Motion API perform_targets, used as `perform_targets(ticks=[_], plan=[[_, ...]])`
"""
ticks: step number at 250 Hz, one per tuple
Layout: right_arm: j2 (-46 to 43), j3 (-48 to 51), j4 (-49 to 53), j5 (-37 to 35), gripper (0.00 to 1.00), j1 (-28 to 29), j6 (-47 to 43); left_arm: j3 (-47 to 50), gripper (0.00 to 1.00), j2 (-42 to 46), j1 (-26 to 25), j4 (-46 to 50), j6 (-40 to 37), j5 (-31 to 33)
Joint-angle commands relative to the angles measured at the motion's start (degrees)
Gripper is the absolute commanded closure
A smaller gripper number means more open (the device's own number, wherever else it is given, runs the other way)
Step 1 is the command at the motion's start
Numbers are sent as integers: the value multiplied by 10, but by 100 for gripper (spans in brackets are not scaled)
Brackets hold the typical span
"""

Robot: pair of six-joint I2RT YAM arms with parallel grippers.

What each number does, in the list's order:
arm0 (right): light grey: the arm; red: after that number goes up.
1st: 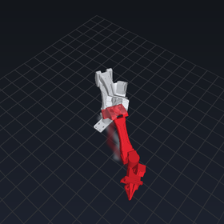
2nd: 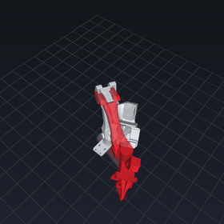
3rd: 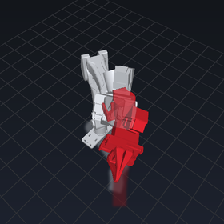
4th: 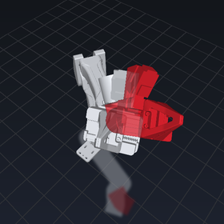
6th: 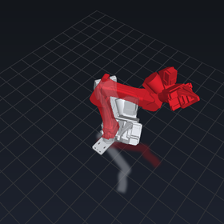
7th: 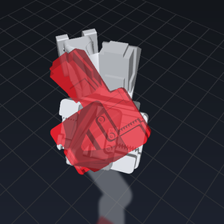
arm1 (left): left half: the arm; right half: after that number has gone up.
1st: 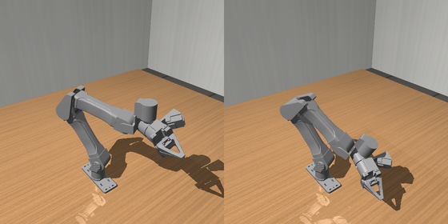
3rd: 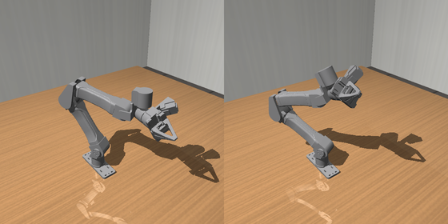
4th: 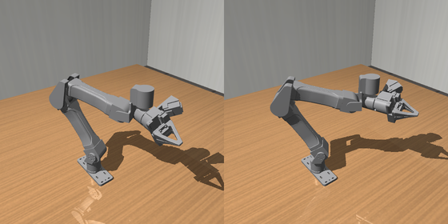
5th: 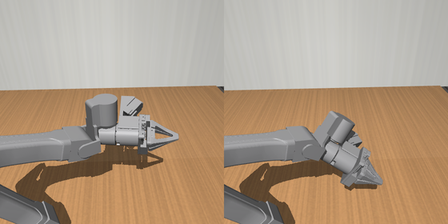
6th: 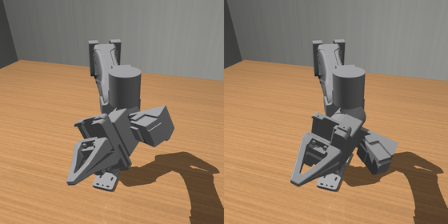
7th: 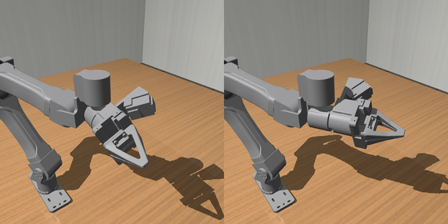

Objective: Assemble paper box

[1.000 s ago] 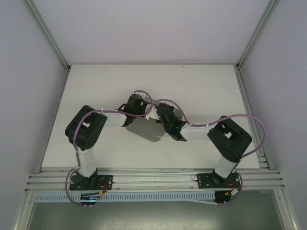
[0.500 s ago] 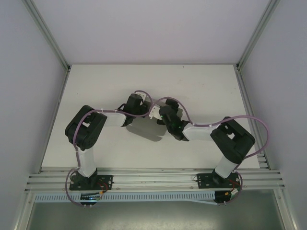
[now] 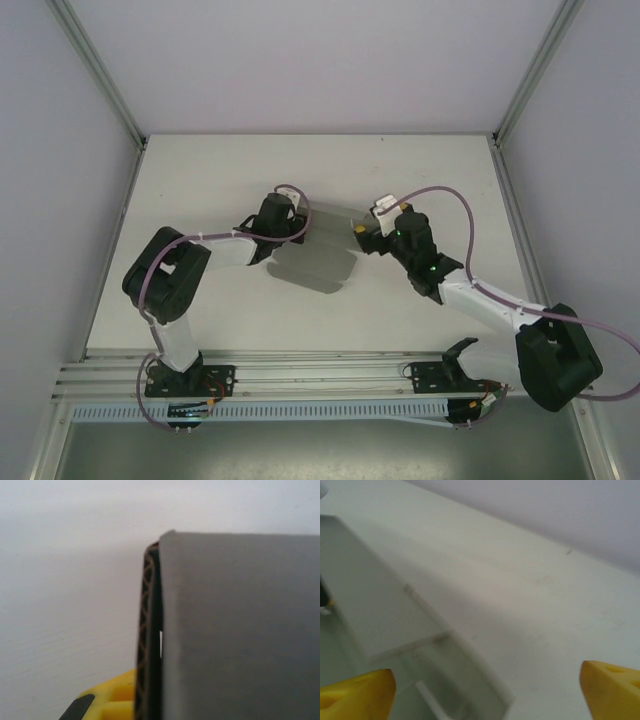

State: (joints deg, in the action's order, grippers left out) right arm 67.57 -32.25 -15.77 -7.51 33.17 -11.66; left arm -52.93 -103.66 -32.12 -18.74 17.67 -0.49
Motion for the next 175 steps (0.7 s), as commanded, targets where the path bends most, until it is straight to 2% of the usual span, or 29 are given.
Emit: perform_targets(ticks=[1, 24, 52, 57, 67, 88, 114, 151, 175], plan=[[-18, 11, 21, 104, 21, -14, 88, 4, 100, 31, 5, -13, 33, -57], [-18, -3, 23, 151, 40, -43, 110, 0, 100, 34, 6, -9, 40, -73], [-7, -45, 63, 223, 58, -48, 101, -5, 100, 38, 6, 1, 63, -70], [-4, -51, 70, 232, 64, -47, 101, -5, 100, 39, 6, -2, 64, -77], [1, -64, 82, 242, 75, -47, 98, -6, 100, 39, 6, -9, 66, -93], [10, -81, 95, 244, 89, -48, 103, -20, 100, 30, 6, 6, 68, -89], [13, -89, 98, 242, 100, -47, 112, -38, 100, 12, 6, 37, 67, -56], [-1, -90, 107, 229, 100, -46, 122, -73, 100, -27, 11, 129, 101, 41], [-10, -90, 118, 234, 100, -45, 124, -115, 100, -58, 37, 190, 146, 37]])
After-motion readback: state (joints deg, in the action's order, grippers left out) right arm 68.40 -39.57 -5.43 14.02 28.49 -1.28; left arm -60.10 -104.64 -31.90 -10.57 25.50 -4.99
